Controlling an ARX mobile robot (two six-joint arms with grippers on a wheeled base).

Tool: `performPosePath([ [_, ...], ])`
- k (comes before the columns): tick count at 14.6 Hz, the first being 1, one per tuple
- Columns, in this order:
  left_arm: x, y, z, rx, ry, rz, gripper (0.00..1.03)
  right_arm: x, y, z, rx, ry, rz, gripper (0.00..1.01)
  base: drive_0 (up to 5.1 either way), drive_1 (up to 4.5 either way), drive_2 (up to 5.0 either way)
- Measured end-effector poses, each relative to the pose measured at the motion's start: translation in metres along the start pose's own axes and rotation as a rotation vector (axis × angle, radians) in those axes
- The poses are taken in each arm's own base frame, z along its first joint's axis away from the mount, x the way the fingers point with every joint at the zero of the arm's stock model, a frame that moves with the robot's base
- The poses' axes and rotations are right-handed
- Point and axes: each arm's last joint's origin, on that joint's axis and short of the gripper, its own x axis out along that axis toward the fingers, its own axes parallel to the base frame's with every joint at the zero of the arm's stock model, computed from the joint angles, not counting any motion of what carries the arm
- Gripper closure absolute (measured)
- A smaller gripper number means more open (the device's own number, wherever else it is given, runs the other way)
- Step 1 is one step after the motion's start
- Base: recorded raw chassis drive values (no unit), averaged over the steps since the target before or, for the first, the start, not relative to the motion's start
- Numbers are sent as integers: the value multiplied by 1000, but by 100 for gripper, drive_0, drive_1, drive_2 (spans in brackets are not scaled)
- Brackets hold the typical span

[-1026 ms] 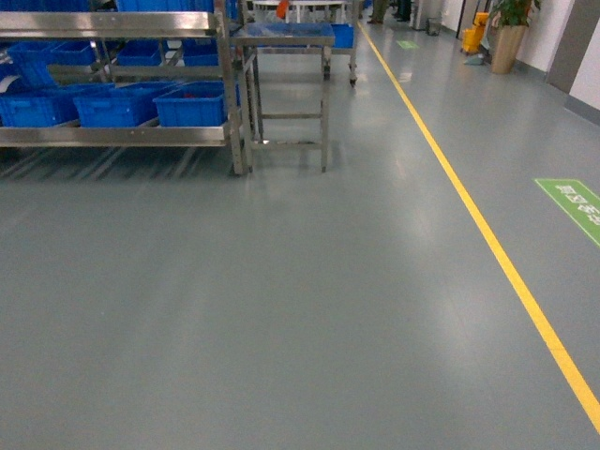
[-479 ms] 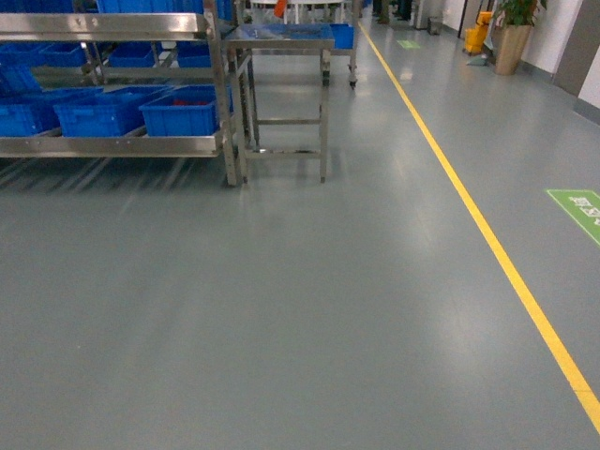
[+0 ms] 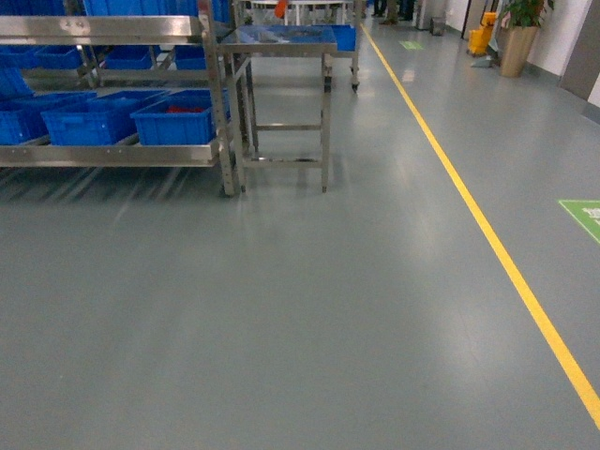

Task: Sort blue parts and orange caps into right shelf containers

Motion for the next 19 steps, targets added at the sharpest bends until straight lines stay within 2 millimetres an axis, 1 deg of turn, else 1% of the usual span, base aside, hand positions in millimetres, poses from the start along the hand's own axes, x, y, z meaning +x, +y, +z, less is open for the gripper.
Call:
performPosePath([
  [19, 0, 0, 0, 0, -1, -1, 61, 0, 0, 0, 0, 0, 0, 58, 1, 418, -415],
])
